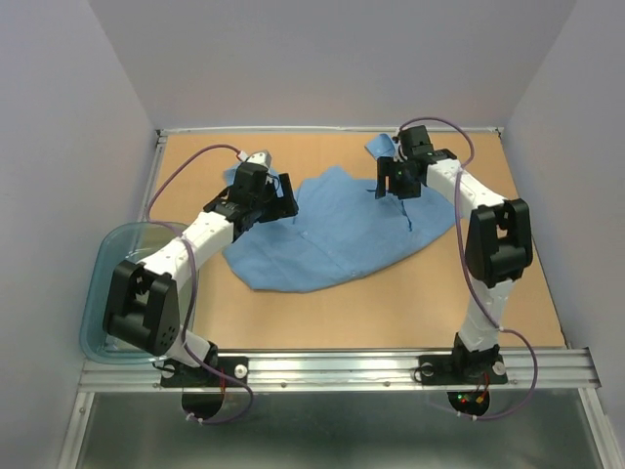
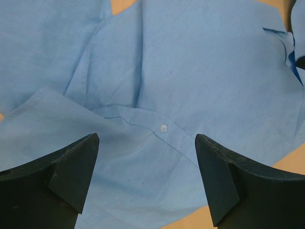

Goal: Fold and stack the long sleeve shirts
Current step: Flatten the shirt out

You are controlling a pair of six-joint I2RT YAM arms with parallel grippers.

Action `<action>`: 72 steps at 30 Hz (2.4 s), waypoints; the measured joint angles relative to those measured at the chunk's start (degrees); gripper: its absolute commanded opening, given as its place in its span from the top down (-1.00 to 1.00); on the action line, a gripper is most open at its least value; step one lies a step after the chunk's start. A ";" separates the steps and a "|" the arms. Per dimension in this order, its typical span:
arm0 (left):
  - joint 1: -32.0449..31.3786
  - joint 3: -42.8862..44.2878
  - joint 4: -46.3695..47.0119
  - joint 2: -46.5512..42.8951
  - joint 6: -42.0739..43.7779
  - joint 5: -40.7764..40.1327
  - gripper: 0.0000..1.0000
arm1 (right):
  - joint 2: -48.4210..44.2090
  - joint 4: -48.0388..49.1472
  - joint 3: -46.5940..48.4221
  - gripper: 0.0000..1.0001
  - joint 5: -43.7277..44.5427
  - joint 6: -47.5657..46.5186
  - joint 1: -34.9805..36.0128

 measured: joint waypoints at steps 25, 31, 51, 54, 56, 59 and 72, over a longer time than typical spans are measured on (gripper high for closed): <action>-1.22 21.22 1.46 31.01 -4.96 -0.17 -0.86 | -8.02 4.83 -2.32 0.99 -20.74 -7.98 0.04; -1.22 50.84 -2.34 46.93 -2.62 2.60 -0.86 | -28.65 8.17 -9.55 0.92 -22.40 -6.40 8.74; -7.98 4.68 3.15 -12.11 -6.19 -6.88 -0.89 | -35.30 5.42 -23.74 -0.87 7.54 5.40 20.44; -13.79 -0.11 1.64 -11.63 -8.76 -6.97 -0.90 | -31.63 4.83 -20.68 -0.92 12.70 6.45 10.03; -15.17 -3.50 0.26 -11.06 -10.47 -7.74 -0.90 | -27.85 3.85 -18.29 -0.92 14.84 6.80 7.21; -15.39 -6.03 -2.32 -10.43 -11.45 -10.51 -0.90 | -20.06 2.71 -13.20 -0.92 16.85 6.84 6.54; -17.53 -2.99 -6.73 -5.79 -7.63 -15.74 -0.90 | 3.63 4.22 5.68 -0.90 19.26 7.19 5.70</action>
